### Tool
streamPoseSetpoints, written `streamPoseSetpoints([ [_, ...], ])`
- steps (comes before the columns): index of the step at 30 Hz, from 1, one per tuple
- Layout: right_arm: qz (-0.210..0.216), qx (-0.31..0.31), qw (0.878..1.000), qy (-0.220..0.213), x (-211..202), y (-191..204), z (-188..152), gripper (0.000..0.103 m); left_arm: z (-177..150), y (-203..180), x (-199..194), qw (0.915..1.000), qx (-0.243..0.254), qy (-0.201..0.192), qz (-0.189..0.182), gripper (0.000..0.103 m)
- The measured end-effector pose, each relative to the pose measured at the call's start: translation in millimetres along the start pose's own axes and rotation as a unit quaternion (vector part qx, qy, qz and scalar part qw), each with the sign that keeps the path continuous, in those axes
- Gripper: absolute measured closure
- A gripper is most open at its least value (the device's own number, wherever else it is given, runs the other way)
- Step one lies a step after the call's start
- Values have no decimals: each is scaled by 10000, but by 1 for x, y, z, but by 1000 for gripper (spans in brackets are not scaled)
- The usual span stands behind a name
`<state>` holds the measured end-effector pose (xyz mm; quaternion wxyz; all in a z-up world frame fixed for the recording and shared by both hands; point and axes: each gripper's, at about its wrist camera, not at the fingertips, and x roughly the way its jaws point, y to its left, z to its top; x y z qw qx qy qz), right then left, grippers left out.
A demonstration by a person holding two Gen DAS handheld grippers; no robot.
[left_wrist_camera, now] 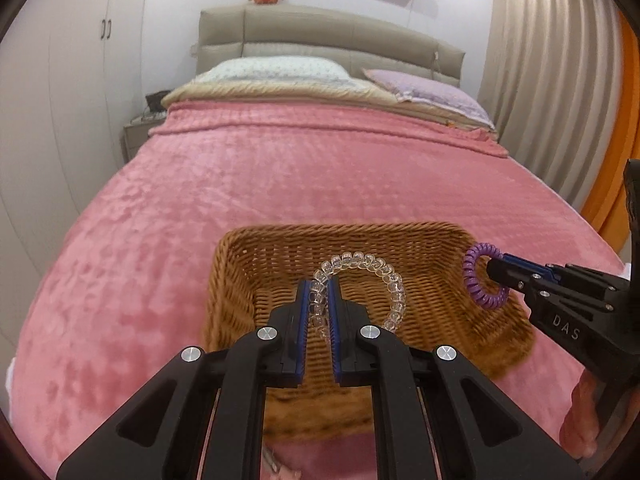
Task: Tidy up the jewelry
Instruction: 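Carry both bracelets into the wicker basket and open both tools, then grasp the black watch with left tool while right tool grasps blue hair clip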
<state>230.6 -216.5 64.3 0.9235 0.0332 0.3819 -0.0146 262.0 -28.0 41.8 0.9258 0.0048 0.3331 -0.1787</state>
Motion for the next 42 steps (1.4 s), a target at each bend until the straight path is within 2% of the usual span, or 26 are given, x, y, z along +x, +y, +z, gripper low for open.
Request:
streamPoseSetpoints([
  [4, -101, 15, 9995, 302, 31, 3, -3, 92, -6, 9, 29, 9996, -110, 240, 40, 96],
  [9, -164, 21, 9982, 577, 62, 4, -15, 92, -17, 12, 43, 9989, 5, 427, 185, 95],
  [17, -164, -248, 9974, 656, 66, 18, -22, 92, -22, 16, 49, 9984, 32, 542, 141, 93],
  [18, -138, -252, 9975, 648, 64, 18, -22, 91, -22, 16, 47, 9986, 16, 521, 126, 91],
  [21, -135, -215, 9978, 614, 58, 17, -22, 88, -22, 15, 40, 9989, 3, 460, 83, 75],
  [23, -63, -135, 9982, 584, 50, 15, -22, 86, -20, 17, 29, 9993, -71, 369, 19, 64],
  [26, 32, -116, 9990, 441, 25, 13, -25, 77, -19, 20, 3, 9993, -226, 198, -206, 57],
  [28, 75, -138, 9994, 317, 4, 12, -27, 63, -21, 18, -23, 9991, -258, 66, -338, 52],
  [30, 144, -153, 9997, 125, -23, 12, -34, 56, -24, 17, -45, 9989, -253, -64, -386, 44],
  [31, 169, -155, 9997, 62, -35, 12, -38, 56, -27, 17, -61, 9988, -249, -158, -403, 42],
  [36, 268, -153, 9993, -226, -100, 17, -64, 56, -47, 15, -129, 9976, -238, -453, -471, 41],
  [39, 371, -146, 9989, -257, -126, 20, -83, 56, -64, 14, -159, 9968, -245, -556, -517, 41],
  [42, 301, -178, 9991, -241, -142, 21, -105, 56, -86, 14, -177, 9964, -252, -563, -585, 41],
])
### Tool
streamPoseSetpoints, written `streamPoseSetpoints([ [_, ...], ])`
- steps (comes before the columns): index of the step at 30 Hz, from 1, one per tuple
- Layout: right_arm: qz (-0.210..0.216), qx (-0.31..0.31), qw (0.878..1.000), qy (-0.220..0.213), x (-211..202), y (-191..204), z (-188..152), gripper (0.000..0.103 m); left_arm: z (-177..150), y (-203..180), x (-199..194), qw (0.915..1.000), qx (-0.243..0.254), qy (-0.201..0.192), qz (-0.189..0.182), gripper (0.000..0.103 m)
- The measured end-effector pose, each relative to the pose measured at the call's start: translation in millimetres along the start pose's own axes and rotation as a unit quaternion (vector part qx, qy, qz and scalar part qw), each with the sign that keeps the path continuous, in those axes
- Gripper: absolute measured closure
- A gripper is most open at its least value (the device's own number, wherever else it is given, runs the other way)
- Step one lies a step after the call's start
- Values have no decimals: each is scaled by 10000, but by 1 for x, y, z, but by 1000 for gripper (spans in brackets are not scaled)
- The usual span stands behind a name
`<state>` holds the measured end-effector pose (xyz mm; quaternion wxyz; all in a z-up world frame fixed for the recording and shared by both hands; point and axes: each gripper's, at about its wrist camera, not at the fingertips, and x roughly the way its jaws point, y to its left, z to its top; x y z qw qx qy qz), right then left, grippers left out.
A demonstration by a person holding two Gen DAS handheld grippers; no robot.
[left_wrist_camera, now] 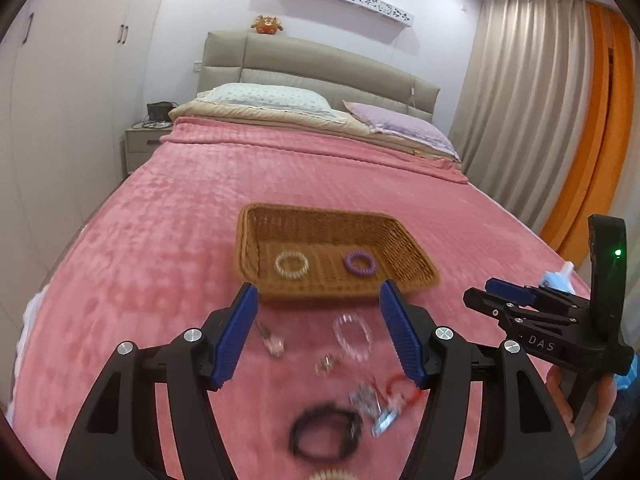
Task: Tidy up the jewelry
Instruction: 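Grasp the black watch with left tool while right tool grasps blue hair clip, then carry watch and blue clip into the basket and release both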
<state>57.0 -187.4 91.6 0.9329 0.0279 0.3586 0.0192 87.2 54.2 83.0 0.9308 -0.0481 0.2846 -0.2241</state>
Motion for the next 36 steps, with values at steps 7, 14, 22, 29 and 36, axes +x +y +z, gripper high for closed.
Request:
streamPoseSetpoints([
  [7, 65, 249, 9980, 579, 5, -2, -61, 57, -54, 17, -4, 9984, -350, 417, -163, 46],
  [14, 182, 655, 9913, 1128, 28, 1, -106, 67, -92, 45, 27, 9930, -493, 1044, -230, 62],
  [22, -16, 844, 9892, 1202, 46, 13, -108, 67, -101, 55, 52, 9857, -513, 1539, -449, 62],
  [29, -325, 873, 9876, 1261, 53, 14, -104, 67, -98, 48, 70, 9825, -288, 1803, -377, 62],
  [36, -800, 474, 9889, 1160, 58, 31, -104, 69, -96, 39, 86, 9790, -26, 2038, -111, 66],
])
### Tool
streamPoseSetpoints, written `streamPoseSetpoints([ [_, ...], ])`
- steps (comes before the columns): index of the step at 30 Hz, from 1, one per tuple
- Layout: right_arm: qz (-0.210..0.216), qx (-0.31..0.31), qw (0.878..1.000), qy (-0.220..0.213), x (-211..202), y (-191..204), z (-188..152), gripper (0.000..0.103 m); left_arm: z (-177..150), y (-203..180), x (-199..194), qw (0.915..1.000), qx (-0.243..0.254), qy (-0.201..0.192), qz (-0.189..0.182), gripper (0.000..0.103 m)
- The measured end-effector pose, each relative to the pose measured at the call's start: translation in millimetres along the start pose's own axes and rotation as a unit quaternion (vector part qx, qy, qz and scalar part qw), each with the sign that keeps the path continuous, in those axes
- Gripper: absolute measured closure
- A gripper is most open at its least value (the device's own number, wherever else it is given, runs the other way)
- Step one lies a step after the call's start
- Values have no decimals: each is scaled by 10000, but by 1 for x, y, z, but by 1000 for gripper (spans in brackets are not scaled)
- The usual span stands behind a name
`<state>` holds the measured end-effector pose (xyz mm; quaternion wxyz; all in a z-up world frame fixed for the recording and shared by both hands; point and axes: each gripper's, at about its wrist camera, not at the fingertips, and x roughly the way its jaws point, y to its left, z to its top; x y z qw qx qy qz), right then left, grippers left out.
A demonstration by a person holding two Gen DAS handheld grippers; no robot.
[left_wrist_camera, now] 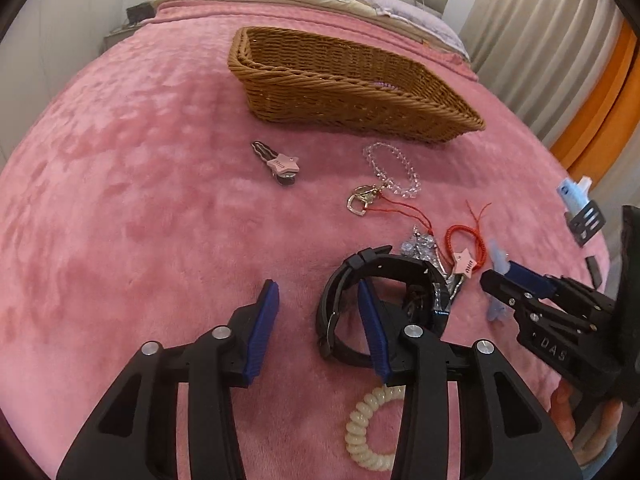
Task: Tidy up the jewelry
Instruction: 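Carry watch and blue clip into the basket and release both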
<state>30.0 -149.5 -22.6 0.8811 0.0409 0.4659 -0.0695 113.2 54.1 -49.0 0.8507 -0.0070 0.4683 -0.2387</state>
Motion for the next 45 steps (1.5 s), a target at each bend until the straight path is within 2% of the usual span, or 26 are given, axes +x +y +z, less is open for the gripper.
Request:
streamPoseSetpoints([
  [2, -89, -64, 9999, -39, 0, 3, -2, 70, 2, -2, 2, 10000, 47, 39, 40, 74],
  [5, -186, -152, 9997, -98, -2, 4, -4, 82, 1, -7, 3, 9999, 93, 68, 14, 87],
  [6, -215, -196, 9995, -114, -3, 4, -5, 87, 0, -8, 3, 9999, 117, 57, 43, 88],
  [10, -221, -308, 9991, -180, -7, 0, -9, 95, -5, -12, 0, 9997, 57, -107, 196, 91],
  [16, -71, -320, 9990, -318, -19, -11, -16, 96, -14, -8, -9, 9983, -309, -481, 67, 93],
  [20, 84, -272, 9972, -688, -36, -19, -15, 96, -17, -9, -23, 9948, -420, -923, 96, 93],
  [26, 249, -211, 9930, -1131, -61, -26, 0, 96, -7, -8, -50, 9866, -612, -1512, -92, 93],
  [31, 407, -300, 9880, -1462, -75, -28, 36, 96, 18, -13, -70, 9798, -593, -1906, -141, 93],
  [36, 442, -349, 9841, -1684, -70, -31, 84, 96, 60, -23, -74, 9755, -470, -2147, -85, 94],
  [42, 434, -381, 9825, -1770, -41, -24, 146, 96, 118, -28, -59, 9710, -417, -2354, -24, 93],
  [45, 444, -339, 9834, -1724, -15, -21, 171, 96, 143, -29, -41, 9685, -298, -2467, 141, 93],
])
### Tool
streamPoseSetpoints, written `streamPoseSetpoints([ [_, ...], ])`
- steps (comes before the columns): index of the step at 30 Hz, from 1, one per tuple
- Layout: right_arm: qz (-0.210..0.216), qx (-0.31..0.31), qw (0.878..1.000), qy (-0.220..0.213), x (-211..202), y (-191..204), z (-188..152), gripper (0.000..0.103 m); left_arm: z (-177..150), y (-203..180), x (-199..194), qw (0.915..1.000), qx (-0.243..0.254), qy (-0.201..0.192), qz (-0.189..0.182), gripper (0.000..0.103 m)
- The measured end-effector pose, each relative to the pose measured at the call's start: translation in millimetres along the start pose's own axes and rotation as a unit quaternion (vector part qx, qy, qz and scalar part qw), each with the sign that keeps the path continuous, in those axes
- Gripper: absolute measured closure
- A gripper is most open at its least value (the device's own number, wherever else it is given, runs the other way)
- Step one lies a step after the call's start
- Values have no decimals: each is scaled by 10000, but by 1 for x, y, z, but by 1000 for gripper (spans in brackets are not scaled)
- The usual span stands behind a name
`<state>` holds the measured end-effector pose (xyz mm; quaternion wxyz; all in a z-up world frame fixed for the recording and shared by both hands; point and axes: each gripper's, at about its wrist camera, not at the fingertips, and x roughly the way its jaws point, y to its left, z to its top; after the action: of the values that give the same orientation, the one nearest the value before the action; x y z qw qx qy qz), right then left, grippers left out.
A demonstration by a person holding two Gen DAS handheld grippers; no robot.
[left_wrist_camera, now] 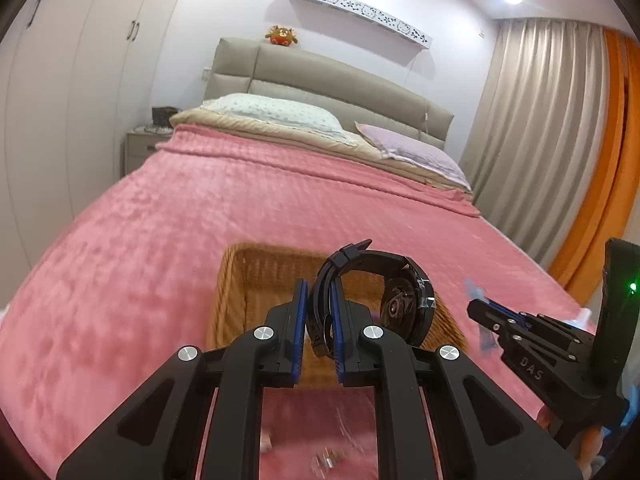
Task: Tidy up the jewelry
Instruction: 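Carry watch and blue clip into the basket and release both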
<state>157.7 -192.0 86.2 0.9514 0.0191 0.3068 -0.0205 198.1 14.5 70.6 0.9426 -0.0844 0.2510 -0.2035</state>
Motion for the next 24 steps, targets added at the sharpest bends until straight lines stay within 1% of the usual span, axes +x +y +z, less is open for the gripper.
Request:
streamPoseSetpoints([
  [6, 92, 148, 9992, 366, 67, -2, 14, 96, 7, 6, 52, 9997, -7, 120, 221, 93],
  [10, 162, 193, 9978, 610, 98, -4, 10, 96, 1, 13, 72, 9989, 73, 285, 376, 93],
  [13, 273, 246, 9964, 765, 108, -4, 4, 96, -5, 20, 84, 9978, 78, 456, 479, 93],
  [15, 271, 220, 9956, 873, 113, -4, 1, 96, -9, 23, 92, 9970, 38, 586, 504, 93],
  [17, 358, 255, 9945, 955, 115, -4, 0, 96, -12, 26, 98, 9964, 10, 678, 499, 92],
  [19, 468, 344, 9931, 1016, 117, -7, -1, 96, -16, 26, 102, 9958, 43, 757, 516, 90],
  [22, 495, 409, 9922, 1067, 120, -10, -1, 96, -17, 24, 104, 9956, 84, 790, 496, 87],
  [24, 503, 432, 9916, 1113, 121, -11, -2, 96, -17, 24, 103, 9960, 104, 761, 462, 95],
])
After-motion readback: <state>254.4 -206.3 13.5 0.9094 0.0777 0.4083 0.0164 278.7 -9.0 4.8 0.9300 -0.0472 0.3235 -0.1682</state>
